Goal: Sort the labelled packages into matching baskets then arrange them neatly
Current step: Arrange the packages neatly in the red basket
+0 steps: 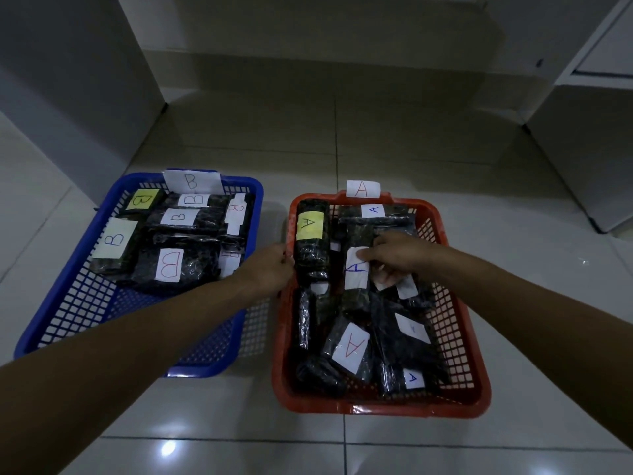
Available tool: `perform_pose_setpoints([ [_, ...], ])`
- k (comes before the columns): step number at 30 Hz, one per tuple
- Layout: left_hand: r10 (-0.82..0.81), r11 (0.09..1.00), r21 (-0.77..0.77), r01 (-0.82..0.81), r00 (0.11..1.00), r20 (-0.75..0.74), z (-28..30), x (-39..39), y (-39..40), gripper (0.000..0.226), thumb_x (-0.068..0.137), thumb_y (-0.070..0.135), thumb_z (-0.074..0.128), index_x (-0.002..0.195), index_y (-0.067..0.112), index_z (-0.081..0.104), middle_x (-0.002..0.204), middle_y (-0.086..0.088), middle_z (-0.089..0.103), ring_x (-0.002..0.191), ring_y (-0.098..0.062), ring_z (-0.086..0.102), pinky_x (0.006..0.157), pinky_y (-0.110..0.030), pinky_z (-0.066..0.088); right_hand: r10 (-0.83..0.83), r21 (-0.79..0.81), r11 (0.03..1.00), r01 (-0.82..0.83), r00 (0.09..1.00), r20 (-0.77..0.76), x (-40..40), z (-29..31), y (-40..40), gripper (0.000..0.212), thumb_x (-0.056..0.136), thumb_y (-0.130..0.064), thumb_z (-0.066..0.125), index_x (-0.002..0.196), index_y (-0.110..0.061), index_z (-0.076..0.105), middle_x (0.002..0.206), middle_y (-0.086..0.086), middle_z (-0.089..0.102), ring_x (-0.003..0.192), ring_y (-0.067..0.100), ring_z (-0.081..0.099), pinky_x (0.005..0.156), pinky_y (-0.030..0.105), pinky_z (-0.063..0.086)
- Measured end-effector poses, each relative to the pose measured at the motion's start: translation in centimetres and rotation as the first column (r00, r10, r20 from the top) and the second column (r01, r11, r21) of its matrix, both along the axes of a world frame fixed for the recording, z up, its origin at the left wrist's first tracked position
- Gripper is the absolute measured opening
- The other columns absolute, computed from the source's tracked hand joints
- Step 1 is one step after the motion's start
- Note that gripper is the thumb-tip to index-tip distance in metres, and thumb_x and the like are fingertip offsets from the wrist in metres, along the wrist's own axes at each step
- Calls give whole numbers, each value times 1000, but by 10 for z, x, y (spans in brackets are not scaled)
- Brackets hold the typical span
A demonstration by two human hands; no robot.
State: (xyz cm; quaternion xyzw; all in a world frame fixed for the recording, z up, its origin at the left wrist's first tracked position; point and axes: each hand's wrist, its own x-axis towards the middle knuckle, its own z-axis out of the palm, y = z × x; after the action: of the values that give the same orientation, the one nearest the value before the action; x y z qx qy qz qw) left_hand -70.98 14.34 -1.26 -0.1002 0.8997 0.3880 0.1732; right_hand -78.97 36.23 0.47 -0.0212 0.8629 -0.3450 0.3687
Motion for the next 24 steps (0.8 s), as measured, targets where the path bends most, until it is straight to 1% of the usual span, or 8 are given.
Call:
perform_pose_setpoints([
  [3, -10, 1000, 0, 10, 1000, -1, 1, 0, -1, 18, 102, 22, 41, 97, 12, 56, 87, -9, 63, 74, -20, 59, 70, -32, 50, 12, -29, 999, -13, 999, -48, 1, 0, 6, 23, 102, -31, 50, 98, -11, 62, 80, 10, 68, 60, 14, 64, 49, 23, 49],
  [7, -18, 1000, 3, 19, 1000, -25, 4, 1, 1, 21, 101, 19, 43, 82, 21, 51, 77, -2, 60, 66, -14, 57, 56, -26, 44, 149, 28, 988, -151, 987, 55, 9, 2, 13, 30, 104, -31, 45, 90, -12, 65, 72, 4, 65, 54, 11, 58, 53, 24, 48],
  [10, -26, 999, -39, 25, 999, -34, 5, 1, 3, 18, 101, 19, 43, 85, 19, 52, 76, -1, 58, 64, -10, 54, 51, -23, 38, 250, 32, 968, -249, 967, -53, 8, 4, 24, 19, 99, -25, 53, 105, -15, 68, 104, 6, 69, 84, 10, 62, 74, 26, 52],
  [12, -29, 997, -72, 26, 999, -37, 4, 0, 3, 14, 100, 19, 43, 91, 15, 53, 78, -3, 58, 65, -12, 54, 51, -24, 38, 424, 162, 894, -418, 906, -3, 10, 11, 32, 33, 90, -25, 64, 122, -24, 62, 123, -3, 62, 108, 12, 58, 95, 33, 50],
  [15, -38, 993, -116, 33, 999, -37, 3, -1, 3, 15, 100, 18, 43, 91, 11, 53, 75, -3, 56, 63, -12, 52, 50, -24, 35, 571, 233, 757, -611, 791, 219, 22, 18, 39, 59, 84, -26, 74, 138, -25, 50, 133, -6, 56, 122, 15, 52, 101, 30, 44],
  [18, -37, 986, -164, 32, 999, -28, 0, -3, 2, 17, 100, 20, 43, 94, 8, 53, 78, -7, 57, 65, -15, 53, 51, -24, 37, 603, 265, 726, -635, 772, 199, 26, 12, 44, 71, 77, -38, 80, 139, -27, 49, 138, -7, 51, 127, 16, 47, 105, 32, 41],
  [21, -34, 978, -206, 29, 999, -19, -5, -5, 0, 20, 100, 24, 43, 100, 7, 55, 84, -9, 61, 72, -20, 58, 54, -26, 40, 627, 227, 718, -658, 753, 199, 21, 17, 52, 58, 71, -43, 83, 124, -32, 62, 125, -14, 61, 119, 13, 56, 105, 37, 45],
  [24, -40, 973, -229, 34, 999, -22, -7, -6, 0, 22, 100, 26, 43, 102, 7, 55, 89, -13, 64, 76, -23, 61, 59, -28, 44, 596, 25, 794, -608, 785, 166, 14, 28, 62, 29, 82, -30, 78, 109, -30, 67, 111, -11, 72, 104, 7, 67, 94, 30, 52],
])
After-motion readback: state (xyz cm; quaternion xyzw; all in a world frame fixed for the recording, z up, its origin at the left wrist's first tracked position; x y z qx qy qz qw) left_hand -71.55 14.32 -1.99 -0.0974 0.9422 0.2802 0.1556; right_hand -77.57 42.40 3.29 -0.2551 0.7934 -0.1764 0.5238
